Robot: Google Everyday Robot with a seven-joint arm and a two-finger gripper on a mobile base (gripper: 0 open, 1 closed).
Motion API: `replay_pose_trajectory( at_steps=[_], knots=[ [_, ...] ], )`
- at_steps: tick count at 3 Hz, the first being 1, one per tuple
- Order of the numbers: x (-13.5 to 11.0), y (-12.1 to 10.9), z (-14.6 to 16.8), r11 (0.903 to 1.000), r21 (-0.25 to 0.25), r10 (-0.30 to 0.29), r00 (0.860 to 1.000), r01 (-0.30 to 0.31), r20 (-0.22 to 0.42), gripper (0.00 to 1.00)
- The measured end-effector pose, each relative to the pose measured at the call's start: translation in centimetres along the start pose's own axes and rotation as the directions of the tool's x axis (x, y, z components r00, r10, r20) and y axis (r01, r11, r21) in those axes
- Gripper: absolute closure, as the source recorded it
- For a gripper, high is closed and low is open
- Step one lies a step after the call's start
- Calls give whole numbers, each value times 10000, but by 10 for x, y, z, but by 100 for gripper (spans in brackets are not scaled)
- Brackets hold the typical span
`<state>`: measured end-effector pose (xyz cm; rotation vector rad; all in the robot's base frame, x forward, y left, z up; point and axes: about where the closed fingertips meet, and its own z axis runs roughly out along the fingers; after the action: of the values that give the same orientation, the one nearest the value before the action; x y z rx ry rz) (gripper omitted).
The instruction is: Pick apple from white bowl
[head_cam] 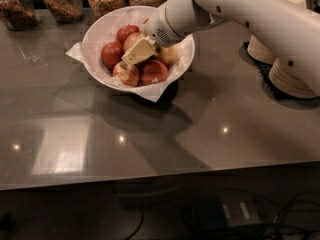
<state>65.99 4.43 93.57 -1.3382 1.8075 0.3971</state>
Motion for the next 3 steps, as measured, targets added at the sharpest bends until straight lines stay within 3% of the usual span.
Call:
replay_pose_trajectory(
  at_steps=[2, 3],
  knots=[
    [18, -9, 12, 9998, 75, 176, 9993, -173, -319, 37],
    [18, -9, 11, 9998, 79, 175, 9993, -172, -317, 55]
  ],
)
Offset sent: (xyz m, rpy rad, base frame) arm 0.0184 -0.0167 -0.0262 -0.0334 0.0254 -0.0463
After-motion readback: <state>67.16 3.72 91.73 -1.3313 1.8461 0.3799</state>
